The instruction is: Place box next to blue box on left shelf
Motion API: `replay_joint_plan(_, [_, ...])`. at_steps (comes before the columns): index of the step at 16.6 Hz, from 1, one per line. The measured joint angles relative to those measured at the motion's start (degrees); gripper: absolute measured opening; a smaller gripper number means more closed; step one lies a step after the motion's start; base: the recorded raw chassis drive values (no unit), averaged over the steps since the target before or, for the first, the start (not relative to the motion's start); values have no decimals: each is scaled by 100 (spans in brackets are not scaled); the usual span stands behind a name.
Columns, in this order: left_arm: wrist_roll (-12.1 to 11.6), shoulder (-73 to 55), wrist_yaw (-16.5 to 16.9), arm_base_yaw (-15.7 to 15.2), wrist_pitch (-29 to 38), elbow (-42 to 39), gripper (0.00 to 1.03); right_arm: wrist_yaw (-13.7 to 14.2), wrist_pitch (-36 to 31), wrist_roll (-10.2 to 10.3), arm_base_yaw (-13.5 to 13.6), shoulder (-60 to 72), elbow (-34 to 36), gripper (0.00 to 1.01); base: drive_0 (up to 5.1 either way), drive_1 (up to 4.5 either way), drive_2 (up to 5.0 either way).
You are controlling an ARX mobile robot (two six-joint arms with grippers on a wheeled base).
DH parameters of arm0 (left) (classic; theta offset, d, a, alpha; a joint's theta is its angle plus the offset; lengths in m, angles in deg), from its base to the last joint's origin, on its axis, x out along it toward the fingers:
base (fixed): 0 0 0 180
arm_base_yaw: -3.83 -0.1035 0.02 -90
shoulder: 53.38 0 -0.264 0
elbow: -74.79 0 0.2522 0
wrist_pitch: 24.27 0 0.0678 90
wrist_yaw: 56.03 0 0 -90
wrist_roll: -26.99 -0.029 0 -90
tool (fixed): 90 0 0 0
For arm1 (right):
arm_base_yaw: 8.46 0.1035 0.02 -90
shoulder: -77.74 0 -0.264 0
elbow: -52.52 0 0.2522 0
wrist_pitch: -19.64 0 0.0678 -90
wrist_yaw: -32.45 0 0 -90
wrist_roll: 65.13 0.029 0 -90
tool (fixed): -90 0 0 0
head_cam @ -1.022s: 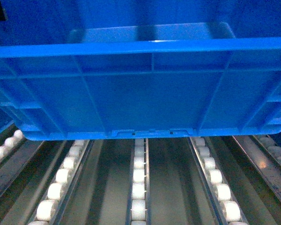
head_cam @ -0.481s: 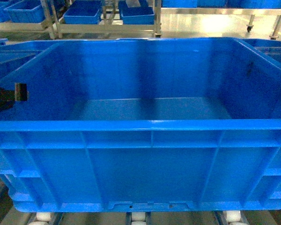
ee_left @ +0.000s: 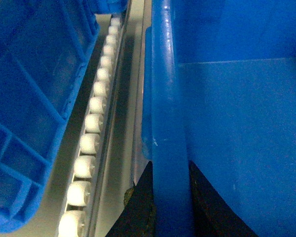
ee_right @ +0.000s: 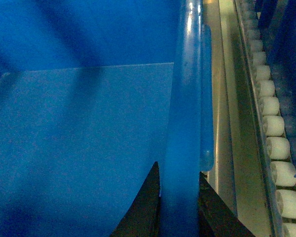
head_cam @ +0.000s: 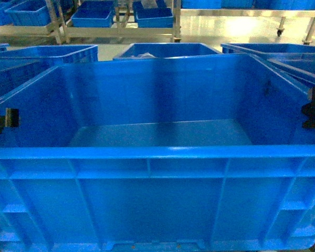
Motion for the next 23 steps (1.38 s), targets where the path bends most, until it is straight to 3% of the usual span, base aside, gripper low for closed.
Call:
replay_joint_plan(1, [-98,11,-22,7,17,-4,9,28,59,68,9,0,44,9,0,0,0])
replay_joint_plan(4, [-63,26,-17,52,-11,-22,9,98,122,66,22,-9,26,9,0,0,0])
replay_joint_plan(5, [-50,33,-4,79,9,-37,15,44,-17,-223,22,-2,48,18,0,0,0])
replay_joint_plan(6, [-170,33,-190,162,308,-109,27,-61,-131,-428,22,-13,98,28,0,0,0])
replay_joint_plan(7, [-155,33,-109,197,588,-157,40,-162,-380,-511,15,-22,114,41,0,0,0])
replay_joint_plan(10, [-35,179,-203,162,1615,-186,73,-387,-973,-527,15,-149,175,74,0,0,0])
replay_joint_plan(12, [-17,302,-225,162,1733,-177,96,-514,-1126,-529,22,-348,153,98,0,0,0])
replay_joint_plan(13, [-20,293,-236,157,1707,-184,99,-522,-1106,-529,20,-345,153,98,0,0,0])
replay_joint_plan(15, [-13,291,-236,157,1714,-184,98,-372,-1388,-551,37,-304,208,97,0,0,0])
replay_joint_plan(16, [-17,199,118,72,2830,-470,90,542,-2721,-702,129,-245,603,86,0,0,0])
replay_joint_plan(17, [-20,315,433,-7,3637,-1025,75,1320,-3659,-824,87,-439,1287,72,0,0,0])
replay_joint_plan(19, [-17,841,549,-129,3971,-1683,50,1449,-4135,-876,-214,-1005,1976,46,0,0,0])
replay_joint_plan(21, [-17,1379,658,-212,3943,-2164,22,1215,-4094,-927,-297,-1541,2472,18,0,0,0])
replay_joint_plan(22, [-20,1596,981,-483,3860,-2367,9,1189,-4028,-933,-385,-1751,2688,6,0,0,0])
replay_joint_plan(23, [-7,1849,966,-597,3779,-2529,2,1154,-3921,-940,-457,-2031,2879,2,0,0,0])
